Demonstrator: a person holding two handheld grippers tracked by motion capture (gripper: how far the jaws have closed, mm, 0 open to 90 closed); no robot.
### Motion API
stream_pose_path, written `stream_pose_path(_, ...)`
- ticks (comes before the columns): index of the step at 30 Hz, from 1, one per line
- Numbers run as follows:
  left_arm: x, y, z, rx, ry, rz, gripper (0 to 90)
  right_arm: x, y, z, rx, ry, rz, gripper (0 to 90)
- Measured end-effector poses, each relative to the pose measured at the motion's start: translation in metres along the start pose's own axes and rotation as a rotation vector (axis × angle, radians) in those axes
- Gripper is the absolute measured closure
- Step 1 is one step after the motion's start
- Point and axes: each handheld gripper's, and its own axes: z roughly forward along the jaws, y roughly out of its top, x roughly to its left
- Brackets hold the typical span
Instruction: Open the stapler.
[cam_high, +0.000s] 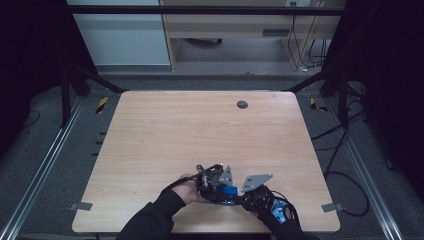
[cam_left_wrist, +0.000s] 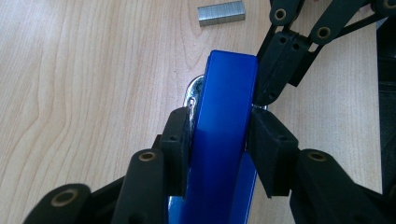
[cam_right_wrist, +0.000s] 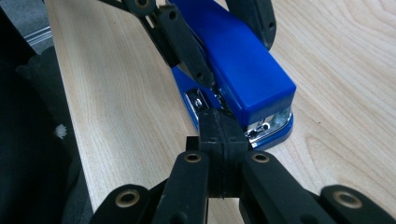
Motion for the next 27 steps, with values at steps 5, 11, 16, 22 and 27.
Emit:
stream_pose_path(5, 0.0008, 0.0020, 0.0028, 0.027, -0.001, 0.012, 59.5, 0.0000, 0.0002, 0.0002, -0.004, -0.002, -0.004, 90.0)
stream_pose_path(11, 0.0031, 0.0032, 0.0044, 0.045, -0.015, 0.020, 60.0, 0.0001, 0.0002, 0.0002, -0.004, -0.002, -0.003, 90.0)
stream_pose_path(16, 0.0041, 0.0047, 0.0071, 0.070, -0.018, 0.031, 60.4, 0.0000, 0.0001, 0.0002, -0.005, -0.002, 0.000, 90.0)
stream_pose_path(22, 0.0050, 0.0045, 0.0076, 0.072, -0.027, 0.032, 61.1, 0.0001, -0.0006, -0.0005, -0.001, -0.004, 0.012, 90.0)
stream_pose_path(27, 0.0043, 0.0055, 0.0072, 0.077, -0.022, 0.042, 61.8, 0.0002, -0.0014, -0.0003, -0.012, -0.011, 0.012, 90.0)
